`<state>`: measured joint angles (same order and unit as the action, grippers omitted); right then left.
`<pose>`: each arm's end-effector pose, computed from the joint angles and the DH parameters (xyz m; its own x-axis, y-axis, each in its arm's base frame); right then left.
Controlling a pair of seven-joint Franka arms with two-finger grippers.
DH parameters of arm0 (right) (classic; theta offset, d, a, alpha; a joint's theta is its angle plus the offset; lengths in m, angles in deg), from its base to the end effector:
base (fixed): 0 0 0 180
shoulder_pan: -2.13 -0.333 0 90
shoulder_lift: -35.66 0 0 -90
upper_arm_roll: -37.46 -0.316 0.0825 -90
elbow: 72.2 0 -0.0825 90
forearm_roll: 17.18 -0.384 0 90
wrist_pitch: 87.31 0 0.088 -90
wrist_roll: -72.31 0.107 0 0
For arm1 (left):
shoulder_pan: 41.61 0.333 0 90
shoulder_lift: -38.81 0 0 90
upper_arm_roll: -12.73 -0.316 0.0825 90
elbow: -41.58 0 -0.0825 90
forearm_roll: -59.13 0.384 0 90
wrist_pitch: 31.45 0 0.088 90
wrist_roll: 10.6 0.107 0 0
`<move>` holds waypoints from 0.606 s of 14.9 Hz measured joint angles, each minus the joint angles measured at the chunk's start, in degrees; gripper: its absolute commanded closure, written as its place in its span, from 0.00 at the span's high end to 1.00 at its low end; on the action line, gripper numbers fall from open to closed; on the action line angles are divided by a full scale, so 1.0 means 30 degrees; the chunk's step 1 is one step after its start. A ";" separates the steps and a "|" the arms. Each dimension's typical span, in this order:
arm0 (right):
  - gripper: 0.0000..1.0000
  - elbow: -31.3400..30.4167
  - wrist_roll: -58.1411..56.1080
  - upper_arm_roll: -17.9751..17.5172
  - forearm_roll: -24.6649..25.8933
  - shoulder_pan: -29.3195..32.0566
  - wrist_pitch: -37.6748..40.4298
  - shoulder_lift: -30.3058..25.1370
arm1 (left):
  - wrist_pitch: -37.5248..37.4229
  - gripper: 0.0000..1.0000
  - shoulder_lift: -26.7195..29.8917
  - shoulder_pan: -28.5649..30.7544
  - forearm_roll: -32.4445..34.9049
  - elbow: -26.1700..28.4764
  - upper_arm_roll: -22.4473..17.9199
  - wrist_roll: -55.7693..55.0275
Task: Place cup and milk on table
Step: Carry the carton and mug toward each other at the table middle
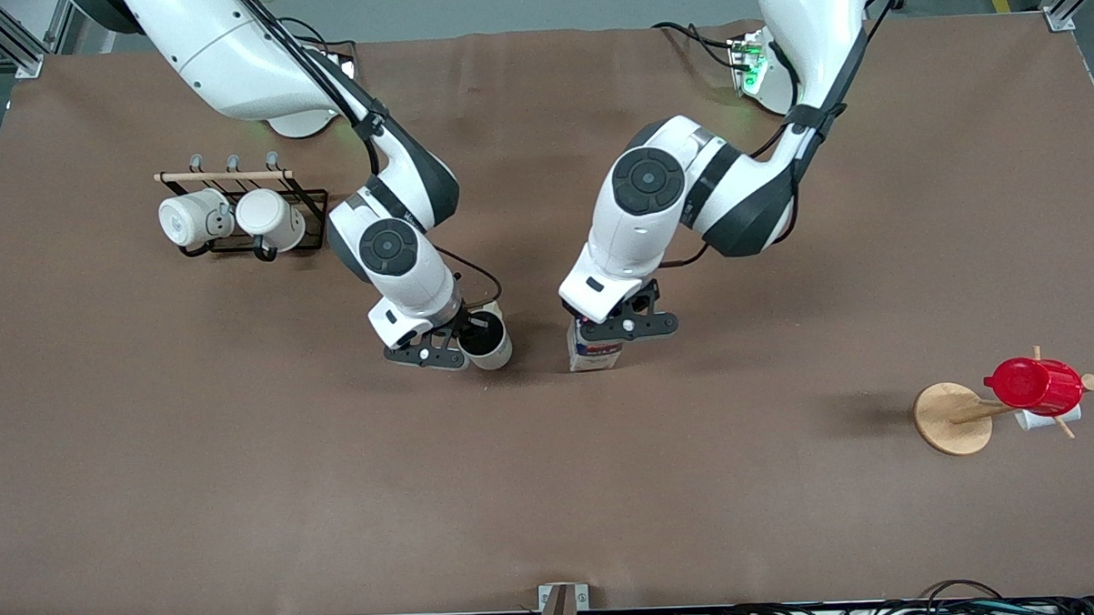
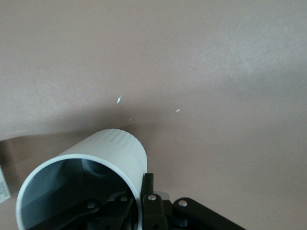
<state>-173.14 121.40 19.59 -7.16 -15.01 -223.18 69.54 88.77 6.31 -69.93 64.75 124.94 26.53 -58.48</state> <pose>0.5584 0.3657 0.2480 0.9844 -0.1762 0.0019 -0.1756 -0.9820 -0.0697 0.5548 -0.4534 0.3707 0.9946 0.0987 0.0327 0.0952 -0.9909 0.0952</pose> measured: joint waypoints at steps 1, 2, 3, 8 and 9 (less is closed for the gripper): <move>0.01 0.0003 0.0043 0.0000 0.0038 -0.0119 -0.0003 0.0110 | 0.0000 0.23 -0.0257 -0.0195 0.0000 -0.0302 0.0003 -0.0392; 0.02 0.0009 0.0076 -0.0001 0.0059 -0.0244 -0.0028 0.0216 | 0.0000 0.23 -0.0475 -0.0412 0.0000 -0.0517 0.0001 -0.0690; 0.05 0.0013 0.0105 -0.0002 0.0066 -0.0341 -0.0123 0.0320 | 0.0001 0.23 -0.0650 -0.0617 0.0000 -0.0682 -0.0008 -0.0935; 1.00 0.0069 0.0175 0.0039 0.0082 -0.0433 -0.0482 0.0525 | 0.0015 0.27 -0.1086 -0.1253 0.0001 -0.0873 -0.0096 -0.1567; 1.00 0.0091 0.0194 0.0056 0.0082 -0.0419 -0.0482 0.0526 | 0.0015 0.28 -0.1094 -0.1256 0.0001 -0.0881 -0.0102 -0.1674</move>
<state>-172.87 121.98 19.76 -6.92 -16.27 -224.62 71.12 88.81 3.03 -73.69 64.75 122.30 26.23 -63.51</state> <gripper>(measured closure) 0.674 0.648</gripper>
